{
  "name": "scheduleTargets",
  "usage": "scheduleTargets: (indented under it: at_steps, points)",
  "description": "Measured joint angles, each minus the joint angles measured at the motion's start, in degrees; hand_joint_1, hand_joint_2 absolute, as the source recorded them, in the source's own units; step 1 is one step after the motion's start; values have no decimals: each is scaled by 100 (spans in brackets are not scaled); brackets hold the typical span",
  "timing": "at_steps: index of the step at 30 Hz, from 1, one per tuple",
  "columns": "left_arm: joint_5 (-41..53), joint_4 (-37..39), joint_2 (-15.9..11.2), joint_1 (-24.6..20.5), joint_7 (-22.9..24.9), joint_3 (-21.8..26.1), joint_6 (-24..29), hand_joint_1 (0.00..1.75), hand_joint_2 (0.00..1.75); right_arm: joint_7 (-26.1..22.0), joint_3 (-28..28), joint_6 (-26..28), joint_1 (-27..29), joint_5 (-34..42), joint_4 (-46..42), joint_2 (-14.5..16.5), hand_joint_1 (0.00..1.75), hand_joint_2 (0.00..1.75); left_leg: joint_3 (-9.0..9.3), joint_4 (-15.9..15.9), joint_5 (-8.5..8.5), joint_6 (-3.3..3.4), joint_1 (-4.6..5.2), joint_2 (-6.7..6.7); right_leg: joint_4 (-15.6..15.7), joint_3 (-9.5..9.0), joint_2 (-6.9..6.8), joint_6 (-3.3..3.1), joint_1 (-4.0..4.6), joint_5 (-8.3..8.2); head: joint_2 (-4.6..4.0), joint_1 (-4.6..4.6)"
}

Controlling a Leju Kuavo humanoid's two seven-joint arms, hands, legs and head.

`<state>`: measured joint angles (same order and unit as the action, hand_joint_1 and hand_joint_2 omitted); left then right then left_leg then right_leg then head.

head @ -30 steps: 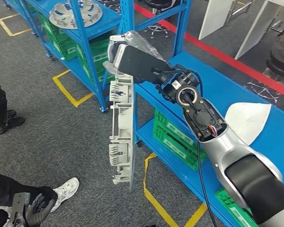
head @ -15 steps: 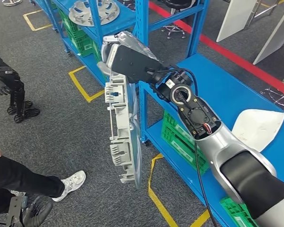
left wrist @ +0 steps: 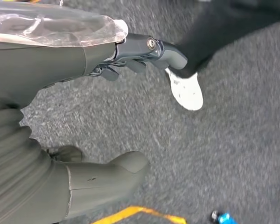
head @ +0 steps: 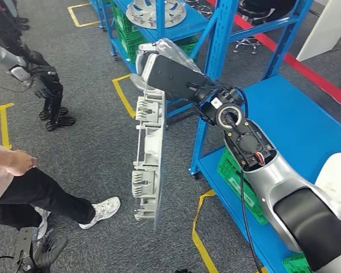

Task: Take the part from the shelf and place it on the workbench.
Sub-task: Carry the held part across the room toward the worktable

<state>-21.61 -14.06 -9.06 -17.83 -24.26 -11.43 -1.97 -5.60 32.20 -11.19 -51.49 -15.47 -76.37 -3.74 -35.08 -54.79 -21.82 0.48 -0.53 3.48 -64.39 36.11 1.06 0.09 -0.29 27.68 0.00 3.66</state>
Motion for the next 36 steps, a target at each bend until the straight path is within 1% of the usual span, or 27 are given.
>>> scheduleTargets:
  at_steps: [1, 2, 3, 5, 6, 7, 8, 9, 11, 12, 13, 14, 16, 17, 18, 20, 22, 24, 26, 27, 28, 29, 30, 32, 33, 34, 36]
  points:
    - [-1, -1, 8, -6, -1, 0, 0, 0, 175, -7, 0, 1, -4, 2, 1, -3, 175, 175, -4, -1, 2, -10, 4, 47, 391, -176, 112, -36, 4, -186, 0, -3]
    - [-1, -2, 14, -10, 0, 0, 0, 0, 175, -12, 1, 2, -11, 4, 1, -5, 175, 175, -22, -3, 11, -29, -8, 93, 682, -304, 201, -61, 14, -297, 0, -5]
    - [-1, -2, 20, -10, 1, 0, 0, 0, 175, -16, 1, 4, -15, 4, 2, -7, 175, 175, -53, -3, 27, -56, -23, 137, 837, -370, 259, -77, 25, -330, 0, -5]
    - [1, -2, 23, 12, 2, 0, 0, 0, 175, -18, 2, 6, -21, 4, 2, -8, 175, 175, -101, 14, 65, -126, -45, 221, 937, -415, 189, -90, 27, -327, 0, 21]
    - [1, -2, 25, 27, 2, 0, 0, 0, 175, -19, 3, 7, -21, 4, 1, -8, 175, 175, -117, 3, 56, -153, -40, 182, 985, -442, 134, -100, 16, -343, 0, 25]
    - [2, -3, 24, 35, 2, 0, 2, 0, 175, -20, 3, 8, -25, 5, 1, -8, 175, 175, -161, -78, -3, -178, -30, 85, 1036, -473, 82, -111, 2, -365, 0, 5]
    - [2, -3, 17, 31, 2, 0, 3, 0, 175, -21, 3, 9, -30, 5, 0, -8, 175, 175, -261, -286, -127, -201, -21, -39, 1085, -502, 25, -124, -10, -387, 0, -29]
    - [1, -3, 15, 22, 2, 0, 6, 0, 175, -22, 4, 9, -33, 5, 0, -8, 175, 175, -427, -630, -301, -222, -25, -171, 1103, -515, -30, -133, -4, -398, 0, -68]
    - [1, -3, 13, 16, 2, 0, 9, 0, 175, -23, 6, 13, -25, 5, 1, -8, 175, 175, -818, -1421, -618, -272, -46, -269, 1107, -512, -146, -148, 0, -398, 0, -135]
    - [1, -3, 16, 25, 2, 0, 10, 0, 175, -24, 8, 19, -18, 4, 3, -8, 175, 175, -927, -1636, -661, -291, -61, -284, 1106, -510, -201, -147, 0, -395, 0, -166]
    - [2, -3, 17, 32, 2, 0, 9, 0, 175, -25, 8, 26, -14, 5, 4, -8, 175, 175, -911, -1606, -596, -307, -78, -301, 1102, -508, -252, -142, -1, -391, 0, -197]
    - [2, -3, 15, 35, 2, 0, 9, 0, 175, -25, 8, 33, -13, 5, 6, -8, 175, 175, -766, -1337, -443, -319, -93, -332, 1094, -509, -301, -130, -4, -383, 0, -220]
    - [2, -4, 11, 22, 2, 0, 9, 0, 175, -29, 5, 43, -21, 6, 5, -9, 175, 175, -298, -496, -114, -323, -95, -496, 1048, -502, -381, -77, 10, -343, 0, -259]
    - [1, -5, 12, 12, 3, 0, 9, 0, 175, -31, 4, 46, -25, 5, 4, -10, 175, 175, -131, -190, -24, -296, -83, -547, 1022, -496, -416, -46, 23, -319, 0, -257]
    - [1, -5, 14, 6, 3, 0, 10, 0, 175, -34, 3, 49, -28, 4, 4, -11, 175, 175, -48, -35, 4, -260, -68, -574, 1002, -492, -447, -15, 40, -296, 0, -249]
    - [2, -5, 17, 7, 6, 0, 11, 0, 175, -38, 3, 52, -28, 4, 4, -13, 175, 175, -47, -10, -4, -164, -46, -482, 996, -506, -517, 36, 40, -270, 0, -206]
    - [2, -5, 13, 11, 8, 0, 11, 0, 175, -39, 2, 52, -27, 6, 4, -15, 175, 175, -33, 2, 3, -87, -48, -406, 879, -470, -459, 94, 6, -159, 0, -180]
    - [2, -5, 8, 2, 7, 0, 13, 0, 175, -40, 1, 53, -25, 6, 5, -20, 175, 175, -18, 16, 11, -24, -54, -338, 307, -222, -269, 129, -22, 172, 0, -127]
    - [2, -5, 10, -6, 8, 0, 15, 0, 175, -42, 2, 55, -5, 6, 7, -26, 175, 175, -17, 15, 9, 5, -37, -256, -541, 174, -154, 135, -26, 525, 0, -73]
    - [2, -5, 13, -5, 11, 0, 15, 0, 175, -45, 2, 56, 11, 6, 9, -29, 175, 175, -15, 14, 8, 10, -28, -203, -797, 309, -134, 130, -25, 575, 0, -57]
    - [2, -5, 16, -4, 14, 0, 15, 0, 175, -50, 2, 57, 23, 6, 10, -33, 175, 175, -11, 13, 7, 11, -21, -145, -832, 346, -122, 116, -23, 512, 0, -43]
    - [2, -5, 19, -3, 17, 0, 15, 0, 175, -57, 2, 59, 30, 7, 11, -38, 175, 175, -4, 11, 7, 10, -16, -84, -621, 270, -104, 91, -21, 339, 0, -26]
    - [2, -5, 21, -4, 19, 0, 16, 0, 175, -66, 2, 61, 30, 9, 13, -42, 175, 175, 8, 10, 4, 7, -13, -26, -225, 105, -60, 59, -18, 96, 0, -6]
    - [2, -5, 32, -10, 20, 0, 20, 0, 175, -81, 2, 64, 20, 21, 14, -46, 175, 175, 6, 6, 6, -15, -15, 73, 558, -241, 127, 0, -14, -263, 0, 19]
    - [2, -5, 37, -13, 21, 0, 22, 0, 175, -85, 3, 66, 14, 28, 15, -47, 175, 175, -14, 4, 16, -39, -23, 116, 783, -345, 191, -18, -5, -330, 0, 25]
    - [1, -5, 42, -10, 22, 0, 23, 0, 175, -87, 4, 69, 10, 37, 15, -47, 175, 175, -41, 8, 33, -69, -36, 159, 875, -387, 220, -28, 5, -329, 0, 27]
    - [2, -5, 41, 14, 25, 0, 24, 0, 175, -91, 5, 74, 5, 54, 15, -47, 175, 175, -78, 22, 60, -136, -53, 213, 962, -426, 123, -53, 6, -340, 0, 39]
